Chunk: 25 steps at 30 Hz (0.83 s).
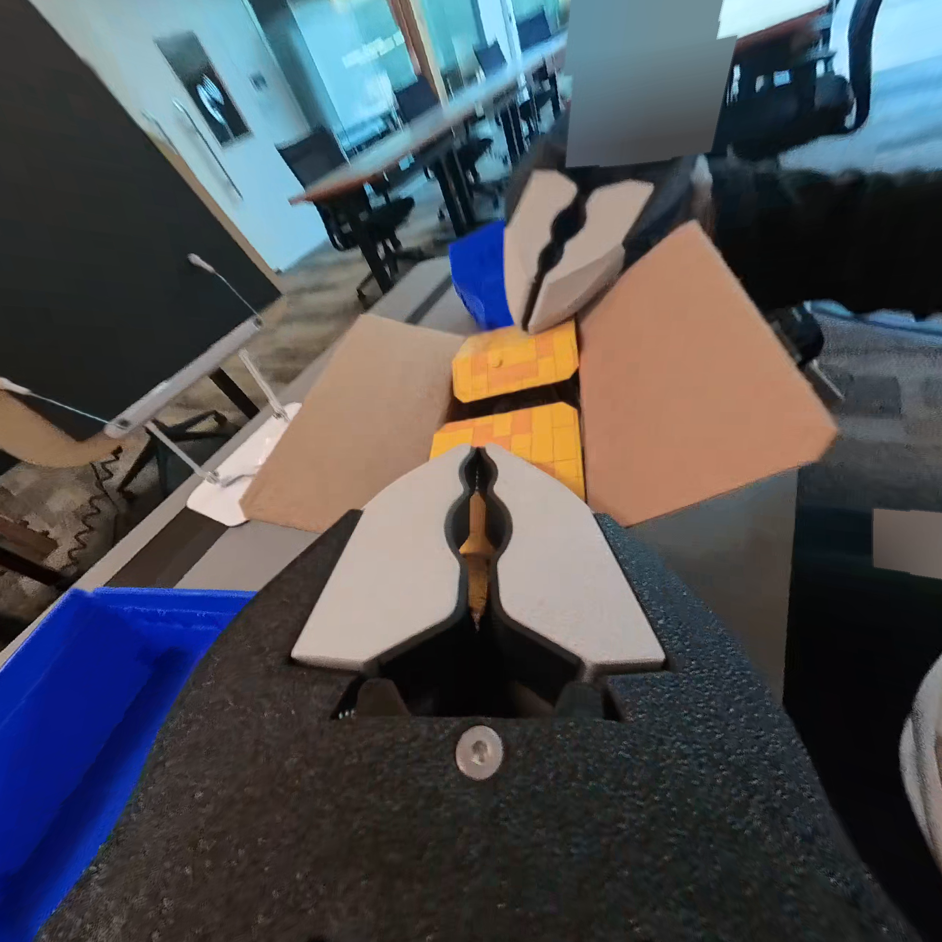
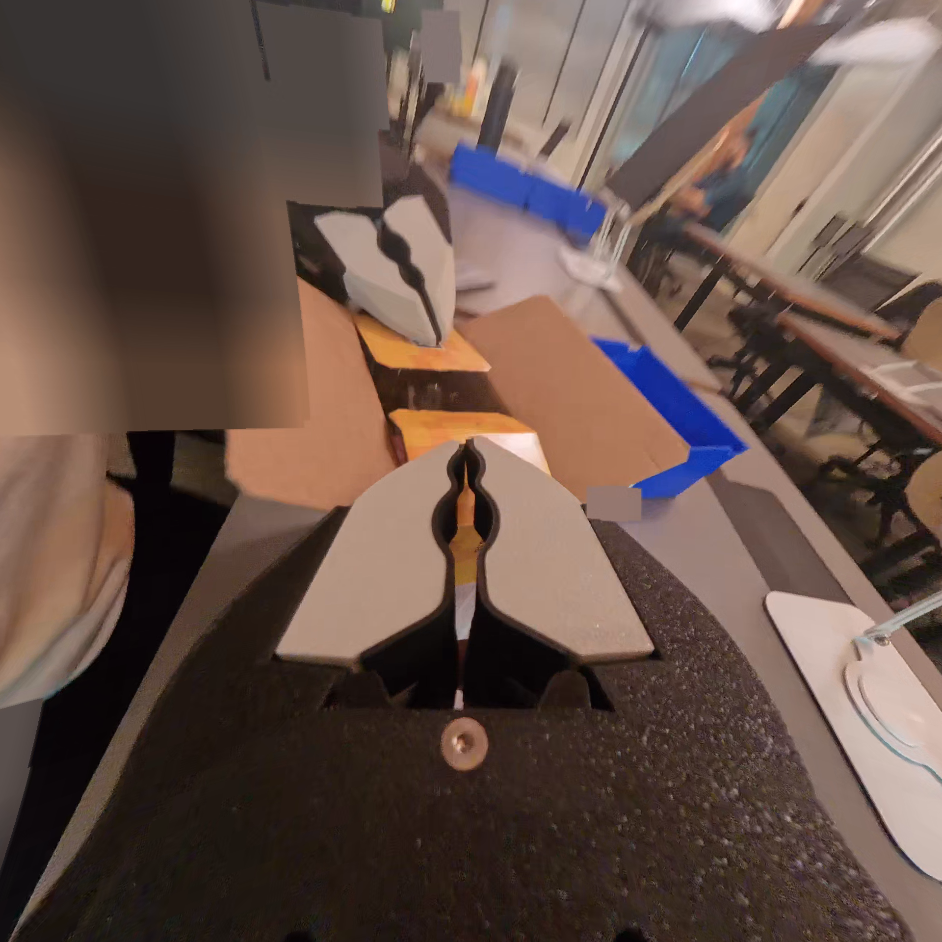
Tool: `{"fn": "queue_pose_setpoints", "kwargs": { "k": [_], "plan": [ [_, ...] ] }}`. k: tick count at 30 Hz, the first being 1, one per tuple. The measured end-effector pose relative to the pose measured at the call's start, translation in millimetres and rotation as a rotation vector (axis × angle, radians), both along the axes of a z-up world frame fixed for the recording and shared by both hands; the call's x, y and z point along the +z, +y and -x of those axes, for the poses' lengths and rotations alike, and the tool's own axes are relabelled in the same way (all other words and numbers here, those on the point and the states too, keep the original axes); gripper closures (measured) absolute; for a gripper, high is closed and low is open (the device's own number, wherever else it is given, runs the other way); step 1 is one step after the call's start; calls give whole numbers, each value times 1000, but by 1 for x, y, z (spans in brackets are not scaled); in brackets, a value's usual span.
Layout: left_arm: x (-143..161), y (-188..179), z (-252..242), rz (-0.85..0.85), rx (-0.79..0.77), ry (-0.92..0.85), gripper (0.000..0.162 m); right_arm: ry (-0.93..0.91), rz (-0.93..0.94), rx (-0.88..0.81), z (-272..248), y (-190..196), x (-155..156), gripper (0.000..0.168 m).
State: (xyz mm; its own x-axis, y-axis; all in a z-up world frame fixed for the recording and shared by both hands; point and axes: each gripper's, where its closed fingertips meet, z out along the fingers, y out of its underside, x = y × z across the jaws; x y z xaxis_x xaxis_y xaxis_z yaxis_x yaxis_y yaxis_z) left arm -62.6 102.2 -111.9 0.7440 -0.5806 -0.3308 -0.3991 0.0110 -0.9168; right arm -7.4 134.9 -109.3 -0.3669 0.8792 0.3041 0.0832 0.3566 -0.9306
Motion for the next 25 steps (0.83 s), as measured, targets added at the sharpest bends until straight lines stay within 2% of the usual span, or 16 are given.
{"fn": "queue_pose_setpoints", "kwargs": {
  "k": [7, 13, 18, 21, 22, 25],
  "plan": [
    [-16, 3, -6, 173, -31, 96, 162, -412, -34, 32, 8, -5, -20, 168],
    [-25, 9, -6, 310, -14, 149, 162, -656, 69, -2, 13, -4, -41, 168],
    [-25, 12, -5, 281, 7, 167, 162, -582, 11, 55, 18, -5, -40, 168],
    [-16, 11, 1, 181, 14, 156, 162, -392, -63, 52, 19, 0, -24, 168],
    [-12, 8, 3, 156, 16, 134, 162, -315, -58, 45, 17, 1, -15, 160],
    [5, -3, 18, 129, 57, -17, 142, -151, 43, -1, 1, 10, 11, 142]
  ]
}}
